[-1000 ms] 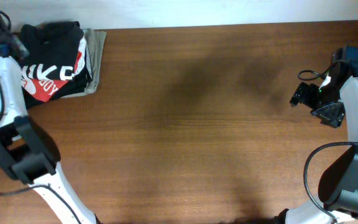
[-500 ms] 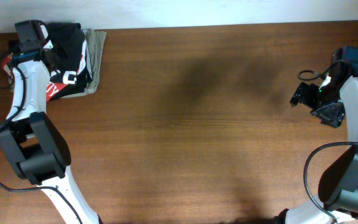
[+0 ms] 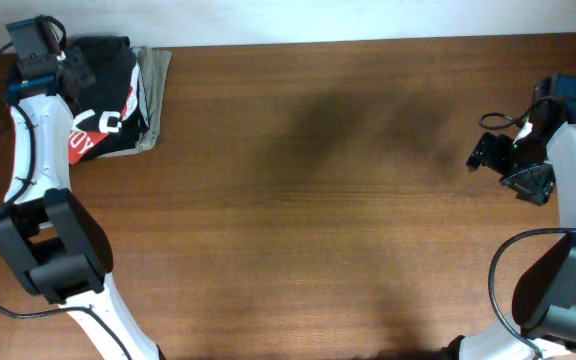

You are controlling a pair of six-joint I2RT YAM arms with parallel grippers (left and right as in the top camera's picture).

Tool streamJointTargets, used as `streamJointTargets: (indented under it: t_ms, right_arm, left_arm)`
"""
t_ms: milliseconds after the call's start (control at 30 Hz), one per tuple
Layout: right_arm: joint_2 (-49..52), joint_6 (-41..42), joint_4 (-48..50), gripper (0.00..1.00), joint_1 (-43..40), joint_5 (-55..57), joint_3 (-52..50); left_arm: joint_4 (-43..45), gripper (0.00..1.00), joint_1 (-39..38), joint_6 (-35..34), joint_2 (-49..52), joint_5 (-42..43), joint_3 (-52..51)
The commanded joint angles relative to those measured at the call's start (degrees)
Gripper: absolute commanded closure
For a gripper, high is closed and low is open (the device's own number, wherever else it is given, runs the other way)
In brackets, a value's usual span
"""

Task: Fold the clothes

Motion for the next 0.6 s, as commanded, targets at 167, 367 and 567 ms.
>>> streamJointTargets:
  t_ms: [167, 367, 567]
  right_arm:
    - [-0.3, 0.3, 0.0, 0.01, -0.1, 0.7, 1.0]
    - [-0.3, 0.3, 3.8, 0.01, -0.1, 0.7, 1.0]
    - [-0.9, 3.1, 3.7, 0.01, -0.6, -20.3, 1.7]
  left_arm:
    - [-9.9, 0.47, 0.2, 0.6, -2.8, -0.8, 0.9]
    - [-16.1, 0.43, 0.2, 0.6, -18.3, 14.4, 0.9]
    - [-21.4, 0.01, 0.2, 0.6, -29.2, 18.3, 0.9]
